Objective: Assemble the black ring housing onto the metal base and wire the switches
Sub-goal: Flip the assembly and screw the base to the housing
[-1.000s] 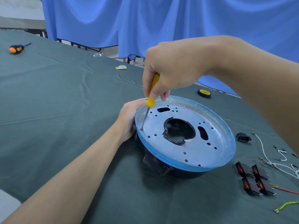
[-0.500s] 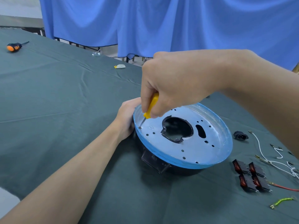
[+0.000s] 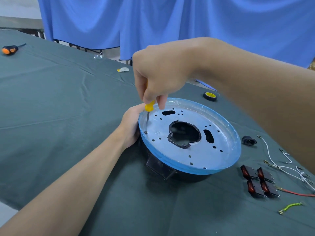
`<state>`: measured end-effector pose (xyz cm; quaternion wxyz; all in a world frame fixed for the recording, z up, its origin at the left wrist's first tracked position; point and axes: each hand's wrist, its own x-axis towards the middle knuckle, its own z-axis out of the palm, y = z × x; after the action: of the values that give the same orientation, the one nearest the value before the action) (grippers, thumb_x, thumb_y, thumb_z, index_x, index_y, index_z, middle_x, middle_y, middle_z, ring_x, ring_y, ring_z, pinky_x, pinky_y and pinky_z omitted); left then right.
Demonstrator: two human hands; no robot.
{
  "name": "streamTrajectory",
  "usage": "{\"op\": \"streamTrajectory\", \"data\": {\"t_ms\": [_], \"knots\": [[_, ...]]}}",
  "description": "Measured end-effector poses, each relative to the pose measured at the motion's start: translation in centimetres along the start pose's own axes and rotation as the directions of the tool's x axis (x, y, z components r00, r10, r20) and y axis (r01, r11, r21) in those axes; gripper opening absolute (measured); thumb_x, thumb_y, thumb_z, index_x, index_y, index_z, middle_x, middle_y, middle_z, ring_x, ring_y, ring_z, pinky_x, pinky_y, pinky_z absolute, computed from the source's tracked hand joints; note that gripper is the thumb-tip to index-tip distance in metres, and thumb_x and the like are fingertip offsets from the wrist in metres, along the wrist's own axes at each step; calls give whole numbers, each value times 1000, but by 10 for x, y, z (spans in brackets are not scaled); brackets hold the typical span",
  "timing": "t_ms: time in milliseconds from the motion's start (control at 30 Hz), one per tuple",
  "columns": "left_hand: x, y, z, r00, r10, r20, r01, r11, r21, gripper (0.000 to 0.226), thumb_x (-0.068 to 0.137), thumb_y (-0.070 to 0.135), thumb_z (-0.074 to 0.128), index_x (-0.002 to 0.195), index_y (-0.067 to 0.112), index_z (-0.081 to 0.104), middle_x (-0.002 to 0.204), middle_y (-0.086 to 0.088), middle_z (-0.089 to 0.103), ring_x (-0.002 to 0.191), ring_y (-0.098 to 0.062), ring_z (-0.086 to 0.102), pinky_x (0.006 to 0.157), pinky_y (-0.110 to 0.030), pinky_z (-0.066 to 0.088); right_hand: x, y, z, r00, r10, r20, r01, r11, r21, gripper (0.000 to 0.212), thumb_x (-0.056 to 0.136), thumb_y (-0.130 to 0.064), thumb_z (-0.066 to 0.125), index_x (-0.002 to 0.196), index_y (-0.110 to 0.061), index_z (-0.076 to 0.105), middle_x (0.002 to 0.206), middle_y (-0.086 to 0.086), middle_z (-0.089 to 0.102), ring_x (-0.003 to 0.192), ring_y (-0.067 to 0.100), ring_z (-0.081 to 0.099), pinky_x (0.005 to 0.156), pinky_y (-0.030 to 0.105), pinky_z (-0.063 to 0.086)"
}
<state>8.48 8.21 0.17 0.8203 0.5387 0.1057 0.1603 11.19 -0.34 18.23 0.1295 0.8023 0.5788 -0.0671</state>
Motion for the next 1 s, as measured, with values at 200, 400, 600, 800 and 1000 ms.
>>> {"op": "streamTrajectory", "data": {"t_ms": [200, 400, 600, 800, 1000], "knots": [[2, -1, -3, 1000, 11, 19, -11, 1000, 11, 25, 82, 24, 62, 62, 22, 76, 76, -1, 75, 68, -17, 70, 63, -26, 55, -6, -8, 3, 997, 76, -32, -74, 995, 65, 27, 89, -17, 50, 68, -11, 66, 59, -9, 71, 49, -1, 62, 70, 25, 54], [0, 1, 0, 1000, -15, -12, 15, 1000, -2, 32, 89, 21, 55, 67, 21, 78, 80, -4, 76, 70, -20, 71, 59, -24, 57, 0, -11, 10, 984, 153, -86, -156, 987, -28, 38, 94, -17, 41, 58, -19, 49, 57, 4, 68, 44, 9, 51, 52, 20, 45], [0, -2, 2, 993, 19, -113, -20, 1000, -7, 48, 90, 13, 56, 45, 22, 68, 55, 7, 66, 52, -14, 63, 52, -22, 49, -10, -20, 0, 990, 101, 97, -89, 988, -123, 33, 89, -47, 59, 92, -15, 65, 74, -4, 65, 45, 10, 59, 49, 22, 48], [-2, 0, 1, 995, 6, -99, -3, 1000, 24, 11, 74, 16, 63, 65, 17, 69, 65, 0, 69, 60, -17, 65, 60, -26, 49, -11, -19, 18, 990, 62, -130, -89, 973, -212, 32, 88, -13, 51, 58, -8, 43, 52, 6, 35, 49, 22, 31, 37, 27, 26], [-1, 0, -2, 999, 22, -37, -20, 998, 64, 29, 84, 16, 55, 68, 25, 78, 77, 1, 74, 69, -16, 70, 65, -26, 54, -11, 0, 15, 966, 253, 52, -258, 953, 162, 36, 93, -24, 51, 60, -10, 54, 40, -1, 44, 27, 15, 30, 33, 11, 27]]}}
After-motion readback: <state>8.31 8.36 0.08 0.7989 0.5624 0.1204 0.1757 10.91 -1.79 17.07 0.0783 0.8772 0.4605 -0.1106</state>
